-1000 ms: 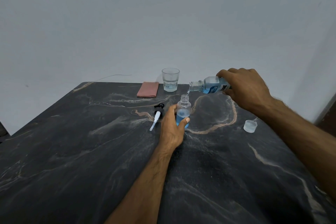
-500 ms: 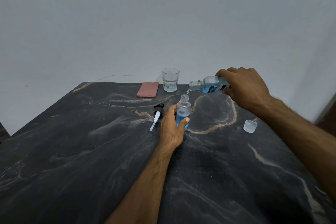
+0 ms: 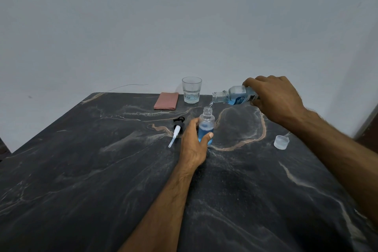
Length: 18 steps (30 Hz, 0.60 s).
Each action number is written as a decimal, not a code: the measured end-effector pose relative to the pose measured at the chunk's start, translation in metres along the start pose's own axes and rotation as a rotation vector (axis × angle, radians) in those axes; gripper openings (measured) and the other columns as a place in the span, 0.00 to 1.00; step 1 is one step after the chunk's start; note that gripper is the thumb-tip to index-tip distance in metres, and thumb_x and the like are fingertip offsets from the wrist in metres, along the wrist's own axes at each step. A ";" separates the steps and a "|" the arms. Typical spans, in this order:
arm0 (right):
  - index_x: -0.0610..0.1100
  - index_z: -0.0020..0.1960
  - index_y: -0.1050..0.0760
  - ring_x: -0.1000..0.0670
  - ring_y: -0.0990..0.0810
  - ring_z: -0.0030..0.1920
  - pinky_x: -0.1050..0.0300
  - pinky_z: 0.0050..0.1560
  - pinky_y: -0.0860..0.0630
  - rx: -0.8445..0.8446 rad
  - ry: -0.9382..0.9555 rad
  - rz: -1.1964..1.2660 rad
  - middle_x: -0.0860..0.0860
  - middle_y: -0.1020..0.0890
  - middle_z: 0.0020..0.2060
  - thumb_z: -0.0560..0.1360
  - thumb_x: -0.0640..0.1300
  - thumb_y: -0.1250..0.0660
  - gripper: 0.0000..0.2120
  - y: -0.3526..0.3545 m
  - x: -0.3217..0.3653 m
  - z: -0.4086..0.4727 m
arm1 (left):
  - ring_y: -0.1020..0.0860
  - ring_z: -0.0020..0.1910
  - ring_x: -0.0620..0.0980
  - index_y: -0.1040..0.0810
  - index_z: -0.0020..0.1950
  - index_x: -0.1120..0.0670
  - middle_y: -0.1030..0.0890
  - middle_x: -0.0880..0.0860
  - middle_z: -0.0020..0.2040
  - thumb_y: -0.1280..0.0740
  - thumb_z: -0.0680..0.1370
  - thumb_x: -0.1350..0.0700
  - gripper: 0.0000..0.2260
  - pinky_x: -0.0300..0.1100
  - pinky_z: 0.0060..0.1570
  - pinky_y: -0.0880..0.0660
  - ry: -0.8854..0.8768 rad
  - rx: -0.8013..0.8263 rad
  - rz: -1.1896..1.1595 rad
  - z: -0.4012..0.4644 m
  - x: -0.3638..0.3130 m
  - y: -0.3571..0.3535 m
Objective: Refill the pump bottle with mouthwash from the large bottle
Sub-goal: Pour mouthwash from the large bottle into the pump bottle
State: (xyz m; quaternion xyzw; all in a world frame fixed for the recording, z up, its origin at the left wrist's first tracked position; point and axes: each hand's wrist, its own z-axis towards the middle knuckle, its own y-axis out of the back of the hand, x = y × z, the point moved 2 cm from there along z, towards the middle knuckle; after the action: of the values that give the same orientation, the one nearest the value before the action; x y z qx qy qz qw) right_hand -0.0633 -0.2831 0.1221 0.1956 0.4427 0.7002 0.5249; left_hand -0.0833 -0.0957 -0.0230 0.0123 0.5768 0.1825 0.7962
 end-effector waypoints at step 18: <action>0.48 0.62 0.28 0.42 0.23 0.49 0.50 0.52 0.34 -0.020 0.013 -0.020 0.47 0.19 0.51 0.73 0.39 0.29 0.20 0.000 -0.001 0.001 | 0.26 0.57 0.44 0.30 0.64 0.52 0.24 0.46 0.59 0.30 0.75 0.60 0.19 0.39 0.57 0.29 0.002 -0.001 -0.001 0.000 0.001 0.000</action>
State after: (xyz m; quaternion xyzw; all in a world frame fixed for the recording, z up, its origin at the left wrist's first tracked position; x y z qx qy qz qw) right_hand -0.0625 -0.2836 0.1232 0.1813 0.4410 0.7006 0.5309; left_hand -0.0830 -0.0956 -0.0238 0.0115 0.5775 0.1823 0.7957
